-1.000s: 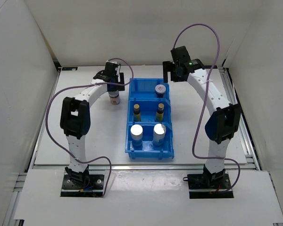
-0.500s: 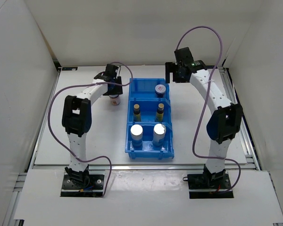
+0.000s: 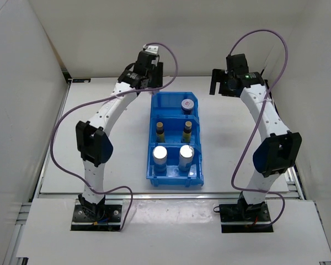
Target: Organize the condiment bottles
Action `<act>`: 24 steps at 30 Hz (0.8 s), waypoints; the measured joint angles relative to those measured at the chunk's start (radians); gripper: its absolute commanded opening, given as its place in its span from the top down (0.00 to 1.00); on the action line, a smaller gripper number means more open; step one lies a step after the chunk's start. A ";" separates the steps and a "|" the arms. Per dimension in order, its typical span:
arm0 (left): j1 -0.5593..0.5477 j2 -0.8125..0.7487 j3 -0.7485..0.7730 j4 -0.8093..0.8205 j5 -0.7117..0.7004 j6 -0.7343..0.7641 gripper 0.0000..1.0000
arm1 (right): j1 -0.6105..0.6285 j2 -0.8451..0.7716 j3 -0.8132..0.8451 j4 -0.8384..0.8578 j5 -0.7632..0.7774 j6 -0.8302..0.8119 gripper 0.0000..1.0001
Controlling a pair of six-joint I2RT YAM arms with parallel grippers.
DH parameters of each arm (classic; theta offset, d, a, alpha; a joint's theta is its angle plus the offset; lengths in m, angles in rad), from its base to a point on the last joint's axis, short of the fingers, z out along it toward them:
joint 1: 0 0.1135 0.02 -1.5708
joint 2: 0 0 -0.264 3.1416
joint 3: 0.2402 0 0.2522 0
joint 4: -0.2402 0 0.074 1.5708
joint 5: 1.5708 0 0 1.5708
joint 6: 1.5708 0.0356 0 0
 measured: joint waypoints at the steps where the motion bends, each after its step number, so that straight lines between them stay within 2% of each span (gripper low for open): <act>1: -0.020 -0.002 0.027 0.004 0.002 0.003 0.79 | -0.005 -0.001 -0.006 0.000 -0.003 0.000 0.01; 8: -0.076 0.070 0.105 0.012 0.041 -0.004 0.77 | -0.027 -0.002 -0.040 -0.003 -0.033 0.003 0.01; 16: -0.056 0.306 0.109 0.000 0.071 -0.015 0.68 | -0.050 -0.003 -0.056 0.001 -0.085 0.004 0.01; 19: -0.062 0.355 0.111 -0.007 0.076 -0.020 0.56 | -0.051 -0.003 -0.065 0.001 -0.099 0.004 0.01; 24: -0.064 0.363 0.120 -0.003 0.084 -0.034 0.28 | -0.051 -0.003 -0.066 0.004 -0.112 0.004 0.01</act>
